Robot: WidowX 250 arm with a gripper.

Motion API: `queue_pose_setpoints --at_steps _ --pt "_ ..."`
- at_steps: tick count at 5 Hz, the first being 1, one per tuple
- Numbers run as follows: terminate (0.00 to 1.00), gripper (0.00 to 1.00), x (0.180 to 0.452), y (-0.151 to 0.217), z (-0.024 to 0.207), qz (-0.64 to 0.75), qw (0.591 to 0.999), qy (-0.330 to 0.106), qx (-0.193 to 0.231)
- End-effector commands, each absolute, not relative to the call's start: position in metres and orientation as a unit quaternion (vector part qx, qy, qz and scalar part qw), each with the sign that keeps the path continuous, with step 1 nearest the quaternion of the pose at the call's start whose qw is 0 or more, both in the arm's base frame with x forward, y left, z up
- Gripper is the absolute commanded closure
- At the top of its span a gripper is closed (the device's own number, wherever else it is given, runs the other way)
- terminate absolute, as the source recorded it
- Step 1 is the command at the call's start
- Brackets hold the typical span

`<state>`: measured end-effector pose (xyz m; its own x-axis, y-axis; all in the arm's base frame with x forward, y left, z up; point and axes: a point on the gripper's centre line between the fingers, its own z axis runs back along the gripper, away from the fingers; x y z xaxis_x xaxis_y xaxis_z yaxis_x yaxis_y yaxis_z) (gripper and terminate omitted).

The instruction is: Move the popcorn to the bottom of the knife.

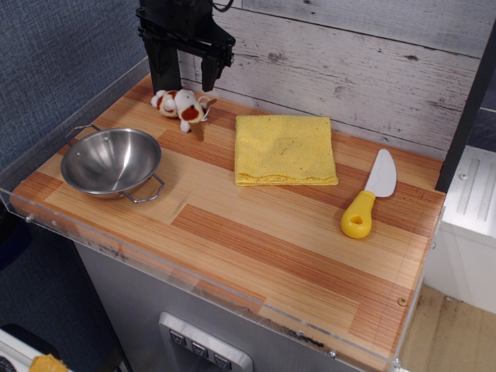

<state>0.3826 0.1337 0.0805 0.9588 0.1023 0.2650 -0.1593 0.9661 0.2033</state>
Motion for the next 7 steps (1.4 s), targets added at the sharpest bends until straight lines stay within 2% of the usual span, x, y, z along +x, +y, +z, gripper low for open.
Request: queue_pose_setpoints --at_steps 1,3,4,5,6,7 --pt "0.0 0.0 0.395 0.141 0.079 0.063 0.981 -0.129 0.127" --pt "0.0 0.0 0.393 0.154 0.058 0.066 0.983 -0.104 0.137" --pt "0.0 0.0 0.388 0.157 0.044 0.077 0.985 -0.092 0.12" --pt "0.0 0.0 0.387 0.16 0.04 0.088 0.984 -0.096 0.122" --pt "0.0 1.0 0.386 0.161 0.037 0.094 0.983 -0.098 0.125" --pt "0.0 1.0 0.385 0.161 0.037 0.095 0.982 -0.099 0.126"
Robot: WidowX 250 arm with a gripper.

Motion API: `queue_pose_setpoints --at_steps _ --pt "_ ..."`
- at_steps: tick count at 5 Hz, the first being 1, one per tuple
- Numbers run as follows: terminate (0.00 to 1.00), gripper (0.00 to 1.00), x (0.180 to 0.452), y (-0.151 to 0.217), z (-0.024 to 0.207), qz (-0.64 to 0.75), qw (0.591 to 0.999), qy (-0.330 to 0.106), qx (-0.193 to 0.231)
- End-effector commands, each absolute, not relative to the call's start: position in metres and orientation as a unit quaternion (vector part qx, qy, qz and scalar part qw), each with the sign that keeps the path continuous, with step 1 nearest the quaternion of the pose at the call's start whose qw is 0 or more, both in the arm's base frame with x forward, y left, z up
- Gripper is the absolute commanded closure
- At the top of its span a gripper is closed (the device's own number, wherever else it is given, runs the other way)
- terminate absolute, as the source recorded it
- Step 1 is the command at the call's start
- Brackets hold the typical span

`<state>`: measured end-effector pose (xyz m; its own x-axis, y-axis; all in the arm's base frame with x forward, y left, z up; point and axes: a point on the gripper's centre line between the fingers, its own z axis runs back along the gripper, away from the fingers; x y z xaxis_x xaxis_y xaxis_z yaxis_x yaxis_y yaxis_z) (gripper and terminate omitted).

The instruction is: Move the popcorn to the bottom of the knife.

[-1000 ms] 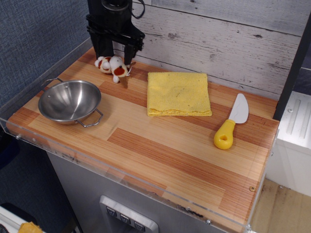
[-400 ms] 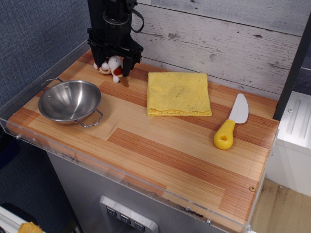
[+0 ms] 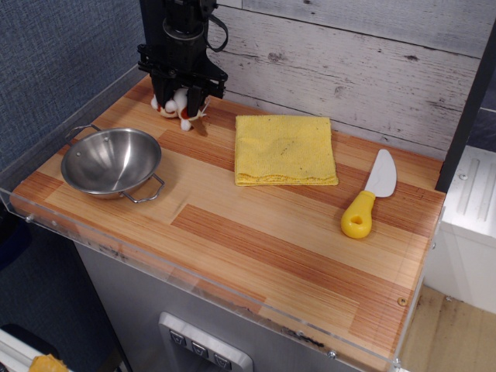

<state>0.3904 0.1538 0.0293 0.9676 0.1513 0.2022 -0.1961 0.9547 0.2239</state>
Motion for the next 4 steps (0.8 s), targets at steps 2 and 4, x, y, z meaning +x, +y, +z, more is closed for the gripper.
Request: queue_pose_setpoints --at_steps 2,4 --pt "0.0 1.0 0.38 0.164 0.046 0.111 0.982 -0.106 0.113" --pt "0.0 1.0 0.379 0.157 0.079 0.123 0.978 -0.141 0.091"
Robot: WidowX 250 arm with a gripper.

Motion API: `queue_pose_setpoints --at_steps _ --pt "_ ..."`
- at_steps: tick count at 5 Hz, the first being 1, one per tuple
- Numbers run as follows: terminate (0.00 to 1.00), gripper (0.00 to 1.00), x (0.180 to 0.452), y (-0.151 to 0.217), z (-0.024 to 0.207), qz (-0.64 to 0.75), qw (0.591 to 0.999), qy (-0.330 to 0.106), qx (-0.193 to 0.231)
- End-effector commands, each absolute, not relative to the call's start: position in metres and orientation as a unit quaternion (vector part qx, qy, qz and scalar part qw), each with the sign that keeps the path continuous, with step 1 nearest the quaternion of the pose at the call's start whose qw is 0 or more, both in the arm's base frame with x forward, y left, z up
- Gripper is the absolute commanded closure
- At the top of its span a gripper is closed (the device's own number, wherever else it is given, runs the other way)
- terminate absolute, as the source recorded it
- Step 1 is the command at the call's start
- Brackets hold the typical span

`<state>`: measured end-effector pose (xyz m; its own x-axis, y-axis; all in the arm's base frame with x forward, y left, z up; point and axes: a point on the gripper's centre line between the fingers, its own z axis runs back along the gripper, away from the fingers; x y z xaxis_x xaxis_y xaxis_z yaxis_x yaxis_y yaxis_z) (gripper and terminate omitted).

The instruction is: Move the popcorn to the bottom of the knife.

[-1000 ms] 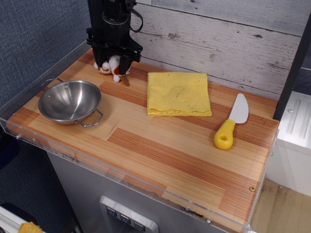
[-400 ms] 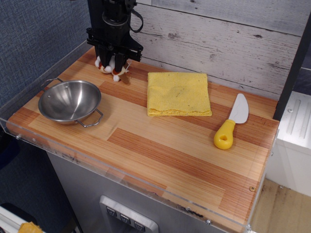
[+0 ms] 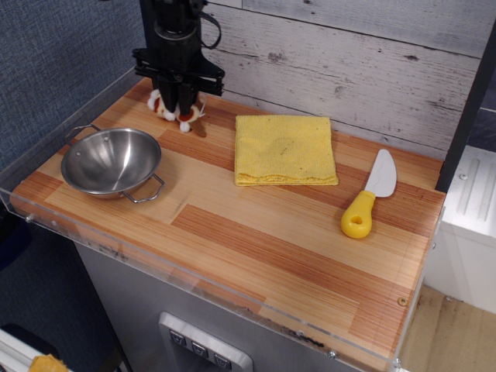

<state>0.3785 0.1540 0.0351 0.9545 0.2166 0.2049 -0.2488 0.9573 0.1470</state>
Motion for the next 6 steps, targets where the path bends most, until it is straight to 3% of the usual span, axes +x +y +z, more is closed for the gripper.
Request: queue_pose_setpoints --at_steps 1,4,6 --pt "0.0 1.0 0.378 0.153 0.097 0.133 0.975 -0.16 0.081" --pt "0.0 1.0 0.372 0.117 0.157 0.096 0.969 -0.219 0.057" --pt "0.0 1.0 0.349 0.053 0.164 0.003 0.972 -0.232 0.031"
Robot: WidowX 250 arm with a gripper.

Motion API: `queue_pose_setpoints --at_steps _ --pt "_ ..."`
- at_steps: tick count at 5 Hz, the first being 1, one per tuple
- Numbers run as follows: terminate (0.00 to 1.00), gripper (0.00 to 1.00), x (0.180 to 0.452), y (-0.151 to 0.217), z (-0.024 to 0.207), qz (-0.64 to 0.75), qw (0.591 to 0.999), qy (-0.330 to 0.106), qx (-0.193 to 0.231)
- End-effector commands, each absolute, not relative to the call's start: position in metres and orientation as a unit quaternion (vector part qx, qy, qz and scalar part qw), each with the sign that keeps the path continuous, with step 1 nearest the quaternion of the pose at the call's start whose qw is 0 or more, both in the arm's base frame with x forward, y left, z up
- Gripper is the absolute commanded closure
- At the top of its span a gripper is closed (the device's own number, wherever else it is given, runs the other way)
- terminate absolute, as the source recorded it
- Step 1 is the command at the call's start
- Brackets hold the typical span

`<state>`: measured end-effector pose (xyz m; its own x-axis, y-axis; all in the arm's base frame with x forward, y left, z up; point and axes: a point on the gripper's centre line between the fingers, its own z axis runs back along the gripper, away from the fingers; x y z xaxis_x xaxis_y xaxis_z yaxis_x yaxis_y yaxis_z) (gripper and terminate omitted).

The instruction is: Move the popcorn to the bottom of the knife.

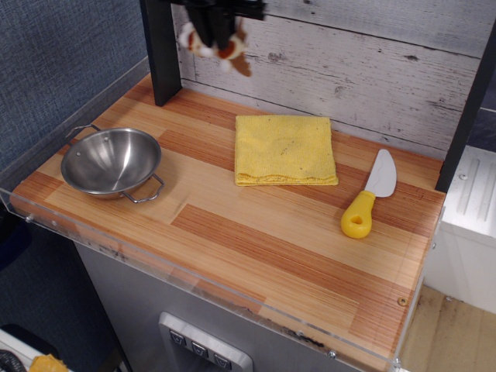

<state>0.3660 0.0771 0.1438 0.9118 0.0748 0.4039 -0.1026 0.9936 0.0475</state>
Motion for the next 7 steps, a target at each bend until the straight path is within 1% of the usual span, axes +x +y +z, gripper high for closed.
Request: queue_pose_setpoints --at_steps 1,3,4,5,6,7 --pt "0.0 1.0 0.332 0.018 0.148 -0.05 0.974 -0.22 0.005" --pt "0.0 1.0 0.299 -0.011 0.119 -0.115 0.975 -0.192 -0.011" --pt "0.0 1.0 0.282 -0.02 0.112 -0.15 0.971 -0.183 -0.014" --pt "0.0 1.0 0.262 -0.039 0.103 -0.198 0.964 -0.174 -0.026" --pt "0.0 1.0 0.246 -0.055 0.09 -0.236 0.958 -0.158 -0.037" --pt "0.0 1.0 0.239 -0.069 0.077 -0.268 0.952 -0.142 -0.041"
